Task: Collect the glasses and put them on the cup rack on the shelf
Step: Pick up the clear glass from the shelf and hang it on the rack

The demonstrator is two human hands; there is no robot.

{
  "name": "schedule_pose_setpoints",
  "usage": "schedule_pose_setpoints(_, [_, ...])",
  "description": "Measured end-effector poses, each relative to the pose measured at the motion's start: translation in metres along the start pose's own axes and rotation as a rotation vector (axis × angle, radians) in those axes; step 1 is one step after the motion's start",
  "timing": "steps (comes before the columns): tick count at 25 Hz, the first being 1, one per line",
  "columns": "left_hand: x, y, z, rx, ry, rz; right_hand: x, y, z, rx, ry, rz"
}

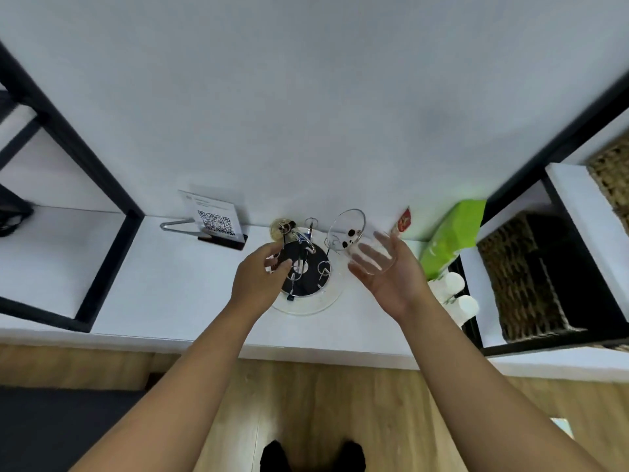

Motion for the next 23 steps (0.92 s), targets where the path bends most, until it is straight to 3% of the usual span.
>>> schedule_pose_setpoints(7, [-0.058,-0.049,-0.057,0.019,-0.164,0.069,0.056,-0.026,0.040,0.050,0.131,0.137])
schedule_pose_setpoints(10, [-0.068,-0.058,-0.074,0.005,-0.186,0.117,0.072,-0.039,0.033,0.188,0.311,0.161])
schedule_pose_setpoints(17, [-0.075,-0.062,-0.086,-0.054,-0.257,0.163,0.027,-0.048,0.022,0.643,1.168,-0.167])
schedule_pose_setpoints(23, [-0.074,-0.067,-0.079,-0.094,-0.302,0.184,-0.009,-0.047,0.052,0.750,1.562,-0.377])
Point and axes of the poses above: each hand's wrist, its own y-axis away from the middle knuckle, its own x-axis out of the back of the hand, z = x × y, the point moved 9 cm from there along -y, towards the middle knuckle, and after that the axes turned 14 degrees about x, right-handed, at the moved point
